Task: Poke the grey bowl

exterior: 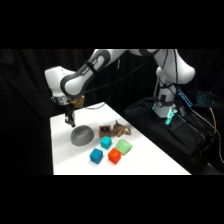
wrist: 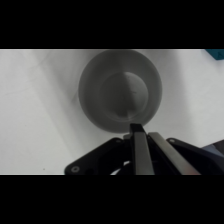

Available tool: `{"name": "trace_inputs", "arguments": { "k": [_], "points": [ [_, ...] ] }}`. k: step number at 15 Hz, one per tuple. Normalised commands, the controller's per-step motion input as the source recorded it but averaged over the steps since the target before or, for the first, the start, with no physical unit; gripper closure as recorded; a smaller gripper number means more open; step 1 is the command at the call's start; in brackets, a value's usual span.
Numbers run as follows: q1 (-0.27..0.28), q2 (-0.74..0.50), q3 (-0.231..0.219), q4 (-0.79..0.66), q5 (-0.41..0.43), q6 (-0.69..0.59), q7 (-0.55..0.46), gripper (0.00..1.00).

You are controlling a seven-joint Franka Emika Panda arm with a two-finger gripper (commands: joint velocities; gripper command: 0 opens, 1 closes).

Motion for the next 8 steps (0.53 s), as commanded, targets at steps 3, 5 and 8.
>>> {"name": "trace_inputs", "arguments": {
  "k": [3,5,8],
  "points": [
    [-0.051,0.11,0.065,0.04,0.089,0.13,-0.01,1.0],
    [-0.055,0.11,0.064,0.06,0.086,0.11,-0.01,1.0],
    [-0.057,0.12,0.061,0.1,0.084,0.08,-0.01,1.0]
  ]
}}
